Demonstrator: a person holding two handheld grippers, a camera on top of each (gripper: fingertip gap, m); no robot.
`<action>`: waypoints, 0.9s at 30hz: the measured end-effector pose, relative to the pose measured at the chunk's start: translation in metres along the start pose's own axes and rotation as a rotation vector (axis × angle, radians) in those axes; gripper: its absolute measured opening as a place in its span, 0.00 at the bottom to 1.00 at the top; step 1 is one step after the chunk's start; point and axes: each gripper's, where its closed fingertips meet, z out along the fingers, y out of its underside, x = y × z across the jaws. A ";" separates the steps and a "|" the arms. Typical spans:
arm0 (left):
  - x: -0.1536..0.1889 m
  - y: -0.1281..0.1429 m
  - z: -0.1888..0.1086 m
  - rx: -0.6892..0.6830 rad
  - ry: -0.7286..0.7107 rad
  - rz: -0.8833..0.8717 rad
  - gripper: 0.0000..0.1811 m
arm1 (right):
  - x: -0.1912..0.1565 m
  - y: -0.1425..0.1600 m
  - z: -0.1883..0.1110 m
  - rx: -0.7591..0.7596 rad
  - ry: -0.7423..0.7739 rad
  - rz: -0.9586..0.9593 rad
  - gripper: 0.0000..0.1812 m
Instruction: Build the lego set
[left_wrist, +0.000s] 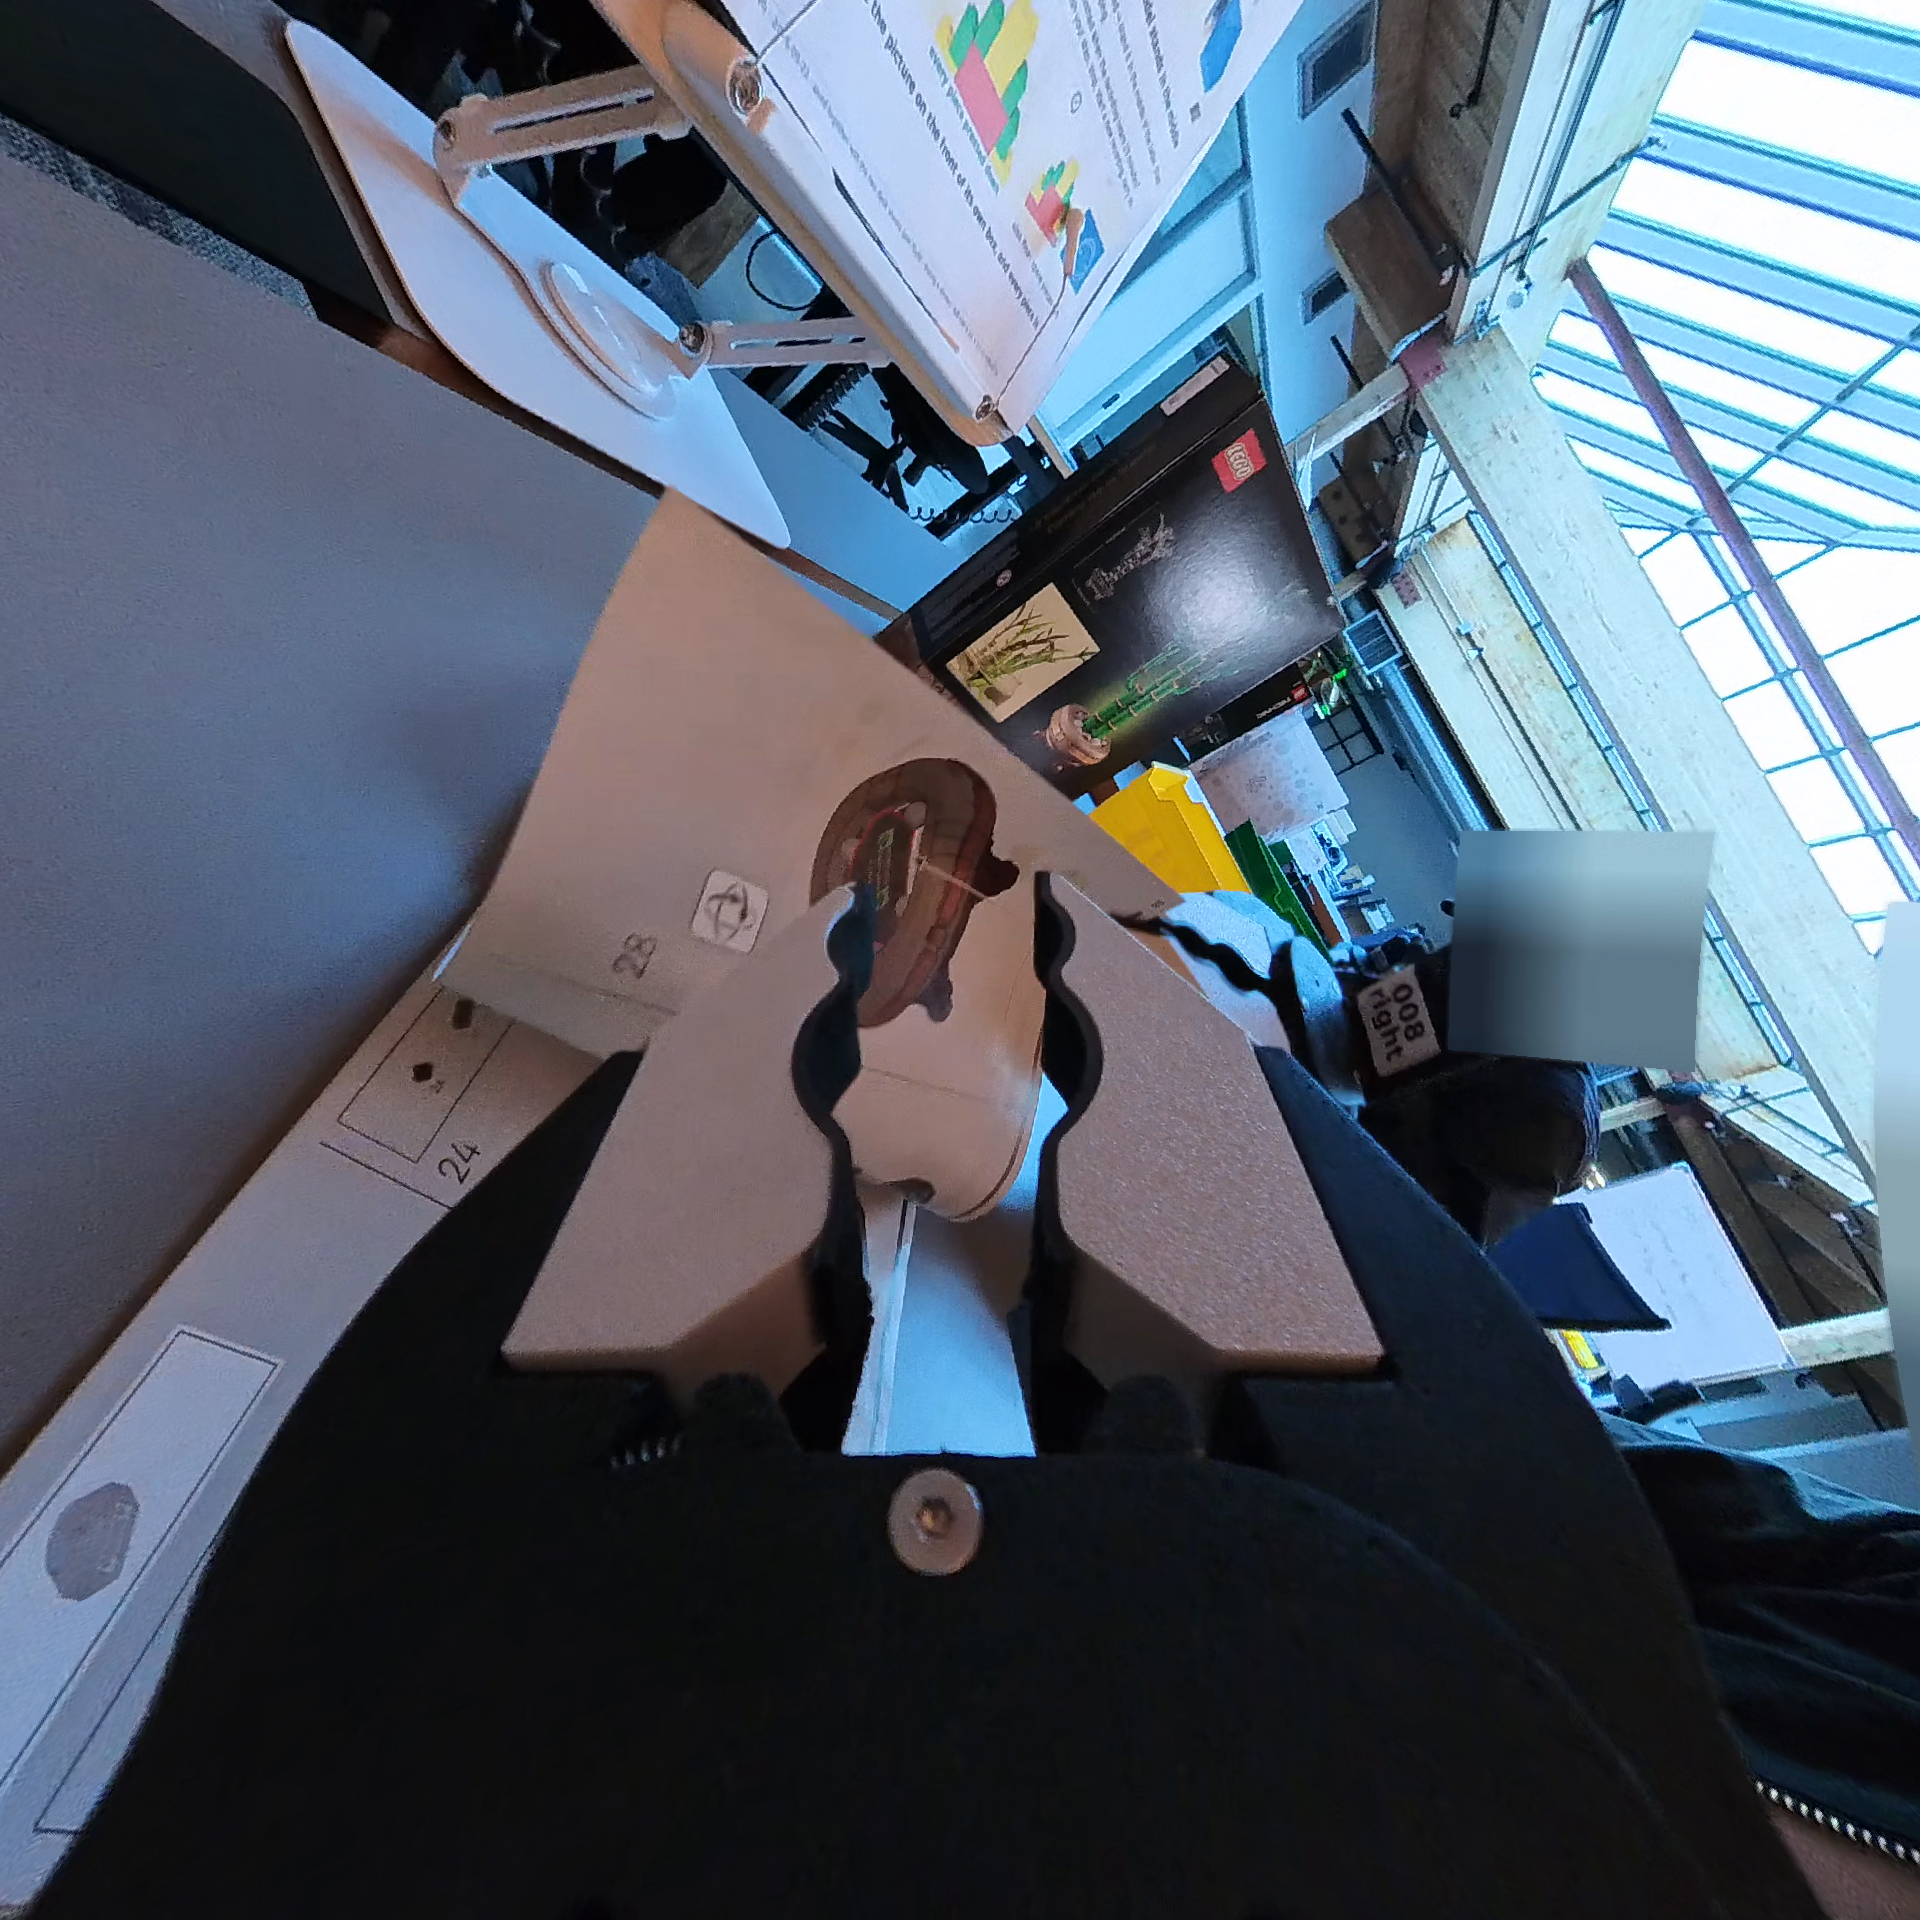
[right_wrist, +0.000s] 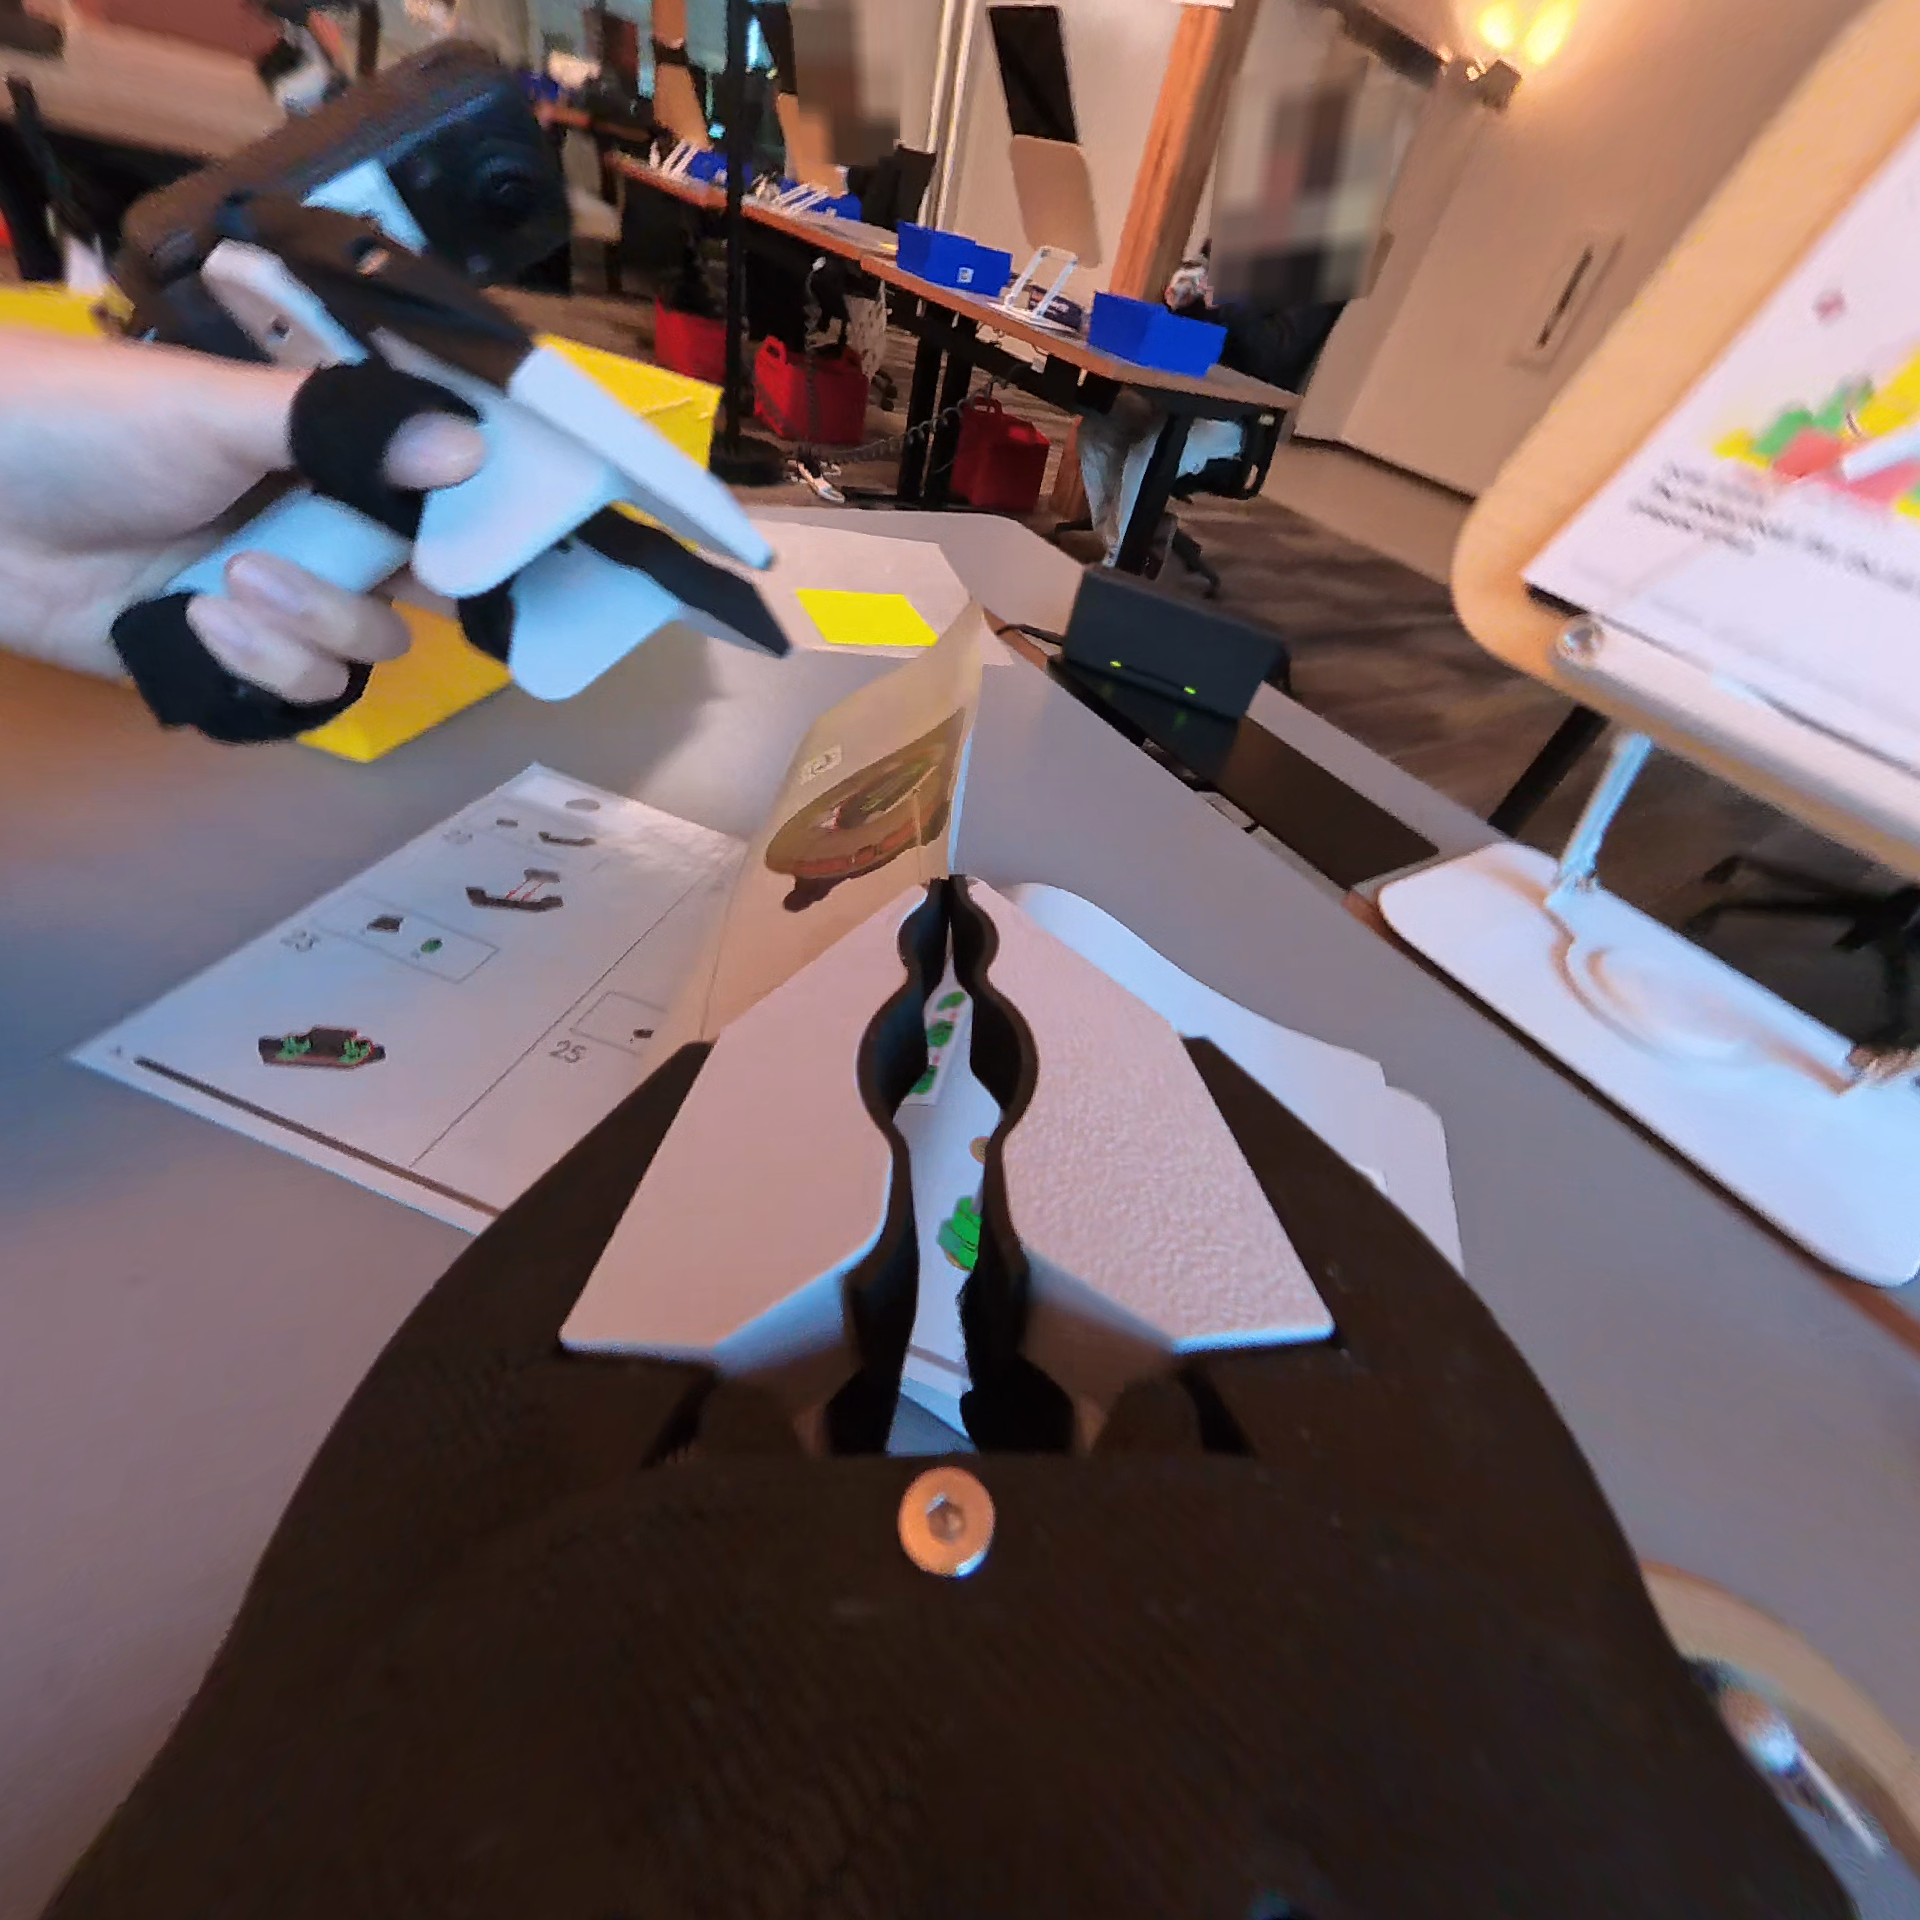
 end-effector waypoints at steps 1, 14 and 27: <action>0.000 0.000 0.000 0.001 0.000 -0.001 0.16 | 0.005 0.000 -0.002 0.007 0.002 0.028 0.00; -0.006 0.001 -0.001 -0.007 -0.028 -0.017 0.16 | 0.021 -0.006 -0.012 0.077 -0.064 0.263 0.00; -0.031 0.002 -0.006 -0.008 -0.178 -0.018 0.28 | -0.097 0.015 0.020 -0.077 -0.397 0.087 0.00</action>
